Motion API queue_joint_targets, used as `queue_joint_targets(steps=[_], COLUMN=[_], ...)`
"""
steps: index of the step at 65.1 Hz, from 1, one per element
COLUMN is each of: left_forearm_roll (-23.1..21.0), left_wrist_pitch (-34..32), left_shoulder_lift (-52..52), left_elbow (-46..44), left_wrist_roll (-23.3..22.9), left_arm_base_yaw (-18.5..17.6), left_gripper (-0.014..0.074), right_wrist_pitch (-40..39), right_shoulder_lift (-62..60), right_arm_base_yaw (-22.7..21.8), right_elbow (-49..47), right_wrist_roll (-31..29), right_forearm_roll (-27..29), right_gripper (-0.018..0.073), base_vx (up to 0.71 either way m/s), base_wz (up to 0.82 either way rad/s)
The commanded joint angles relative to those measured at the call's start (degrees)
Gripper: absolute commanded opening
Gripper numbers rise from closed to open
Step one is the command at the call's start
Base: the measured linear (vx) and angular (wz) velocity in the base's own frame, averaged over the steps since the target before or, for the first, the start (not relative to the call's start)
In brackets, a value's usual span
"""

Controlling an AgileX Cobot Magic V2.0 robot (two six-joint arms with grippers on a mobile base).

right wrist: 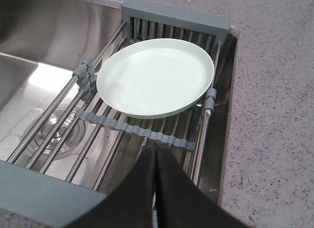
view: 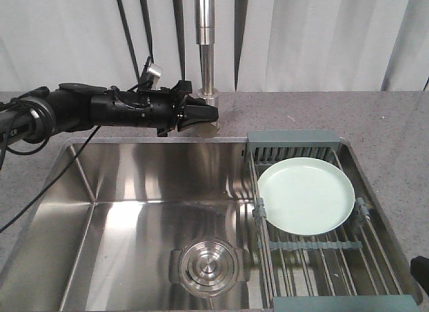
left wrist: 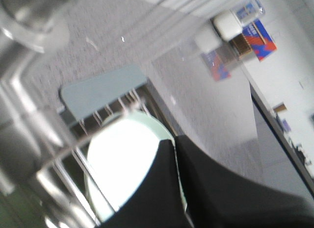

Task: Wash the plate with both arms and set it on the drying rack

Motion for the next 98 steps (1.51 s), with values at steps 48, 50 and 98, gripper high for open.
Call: queue_joint_targets(steps=[48, 50, 98], left_forearm_roll=[39.16, 39.16, 39.08], left_wrist_pitch=[3.66, 2.69, -15.72], left_shoulder_lift=[-36.17, -37.94, -74.86], left_elbow=[6.73, 8.93, 52.03], left_wrist_roll=[-15.72, -15.32, -10.59], left_arm_base_yaw=[3.35, 3.35, 3.35], left_gripper=[-0.0006, -0.0006, -0.0006], right_wrist_pitch=[-3.36, -3.36, -3.36], right_shoulder_lift=[0.24, 0.24, 0.24], right_arm_base_yaw=[-0.14, -0.14, -0.14], right_elbow=[-1.47, -1.47, -1.47], right_wrist_roll=[-0.42, -0.42, -0.42], right_forearm_roll=[0.52, 0.52, 0.52], right_gripper=[-0.0007, -0.0007, -0.0007], base_vx=[0.00, 0.00, 0.00], base_wz=[0.00, 0.00, 0.00])
